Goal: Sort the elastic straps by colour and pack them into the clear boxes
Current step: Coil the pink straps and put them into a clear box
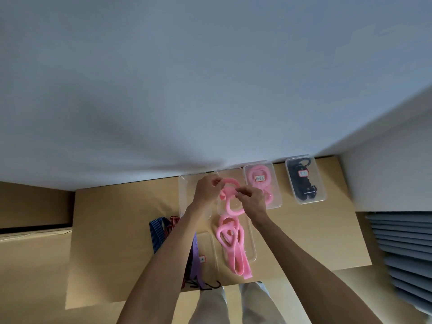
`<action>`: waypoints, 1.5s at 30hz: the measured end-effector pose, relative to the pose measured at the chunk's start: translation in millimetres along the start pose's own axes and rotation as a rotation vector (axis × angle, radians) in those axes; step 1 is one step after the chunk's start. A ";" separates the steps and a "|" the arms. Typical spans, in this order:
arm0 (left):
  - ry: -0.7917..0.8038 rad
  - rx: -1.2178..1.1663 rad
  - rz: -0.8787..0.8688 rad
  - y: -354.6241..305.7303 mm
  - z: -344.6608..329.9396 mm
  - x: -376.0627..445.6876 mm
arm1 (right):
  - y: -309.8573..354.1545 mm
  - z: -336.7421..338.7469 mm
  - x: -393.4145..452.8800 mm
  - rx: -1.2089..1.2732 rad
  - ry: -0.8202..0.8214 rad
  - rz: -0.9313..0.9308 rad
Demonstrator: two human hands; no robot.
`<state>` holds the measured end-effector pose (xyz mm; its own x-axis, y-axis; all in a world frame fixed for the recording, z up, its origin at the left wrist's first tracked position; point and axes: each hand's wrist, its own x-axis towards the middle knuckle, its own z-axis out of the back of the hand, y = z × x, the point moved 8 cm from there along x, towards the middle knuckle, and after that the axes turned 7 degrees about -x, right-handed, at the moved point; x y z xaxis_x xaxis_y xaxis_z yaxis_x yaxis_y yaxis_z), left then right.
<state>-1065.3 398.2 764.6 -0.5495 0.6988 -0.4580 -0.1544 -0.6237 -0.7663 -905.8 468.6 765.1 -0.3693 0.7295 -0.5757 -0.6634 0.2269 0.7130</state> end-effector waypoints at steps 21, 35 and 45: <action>-0.347 0.338 -0.157 -3.9 -5.8 11.8 | 7.6 -27.6 17.5 -0.539 -0.320 0.431; -0.107 0.390 -0.263 -13.2 -45.7 21.7 | 3.2 -26.4 17.2 -0.667 -0.263 0.612; 0.083 0.461 -0.455 -32.3 -58.0 12.6 | 11.0 -13.1 20.7 -0.514 -0.322 0.526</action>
<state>-1019.6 447.5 757.4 -0.2838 0.9417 -0.1810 -0.7031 -0.3327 -0.6284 -929.3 477.8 755.7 -0.5632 0.8262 -0.0159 -0.7001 -0.4668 0.5402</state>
